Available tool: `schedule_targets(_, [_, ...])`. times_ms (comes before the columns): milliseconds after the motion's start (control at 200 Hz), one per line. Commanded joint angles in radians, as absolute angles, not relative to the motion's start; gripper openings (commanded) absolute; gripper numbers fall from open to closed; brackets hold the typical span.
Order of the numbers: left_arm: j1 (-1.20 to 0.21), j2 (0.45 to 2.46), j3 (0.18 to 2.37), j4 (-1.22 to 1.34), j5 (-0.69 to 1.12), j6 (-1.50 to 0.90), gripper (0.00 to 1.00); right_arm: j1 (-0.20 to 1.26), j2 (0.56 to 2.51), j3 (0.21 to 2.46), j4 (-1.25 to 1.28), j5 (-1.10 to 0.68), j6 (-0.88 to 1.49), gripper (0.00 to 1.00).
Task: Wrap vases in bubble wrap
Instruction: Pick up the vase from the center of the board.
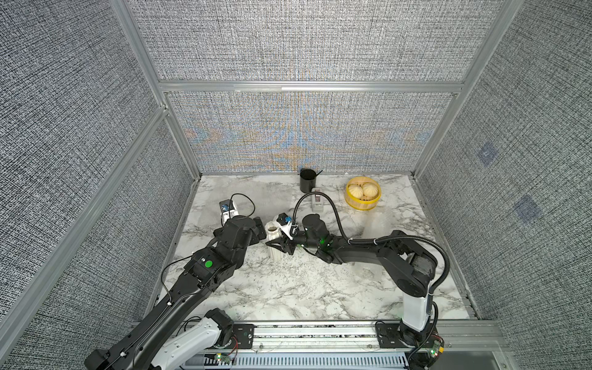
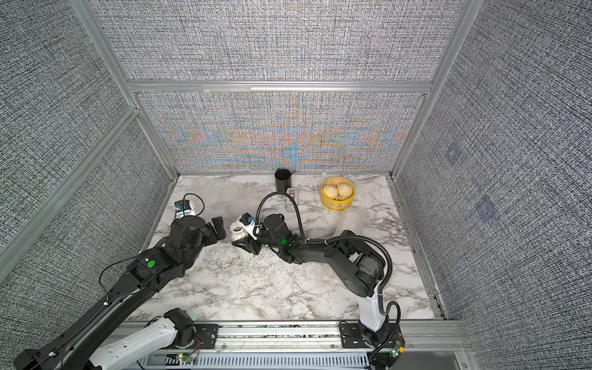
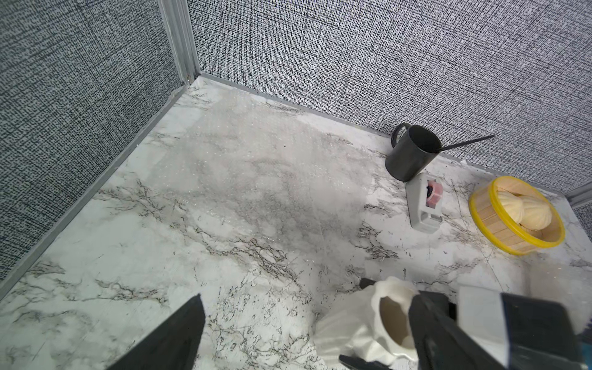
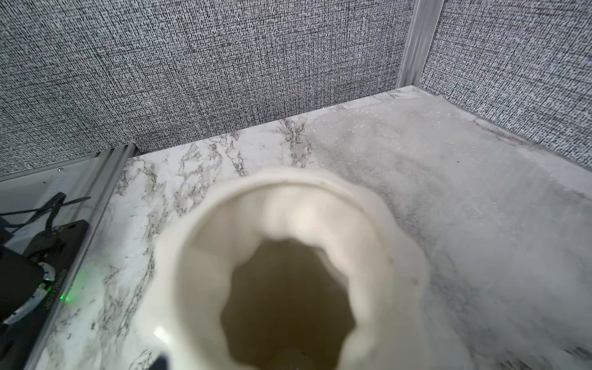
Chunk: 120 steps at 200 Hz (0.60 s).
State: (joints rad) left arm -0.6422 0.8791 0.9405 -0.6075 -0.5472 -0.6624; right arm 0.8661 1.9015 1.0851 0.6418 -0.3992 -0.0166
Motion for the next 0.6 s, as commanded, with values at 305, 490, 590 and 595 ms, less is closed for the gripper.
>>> schedule_targets(305, [-0.557,0.962,0.953,-0.589,-0.457,-0.657,0.99,0.804,1.646,1.113,0.335,-0.308,0.087,0.27])
schedule_targets(490, [-0.501,1.176,0.992,-0.516,-0.322,-0.654,0.99,0.751,1.541,1.133,0.182,-0.283,0.144,0.18])
schedule_targets(590, [-0.495,1.322,1.041,-0.486,-0.276,-0.635,0.99,0.715,1.488,1.132,0.129,-0.289,0.172,0.14])
schedule_targets(595, [-0.495,1.329,1.043,-0.485,-0.273,-0.632,0.99,0.713,1.485,1.132,0.126,-0.287,0.174,0.14])
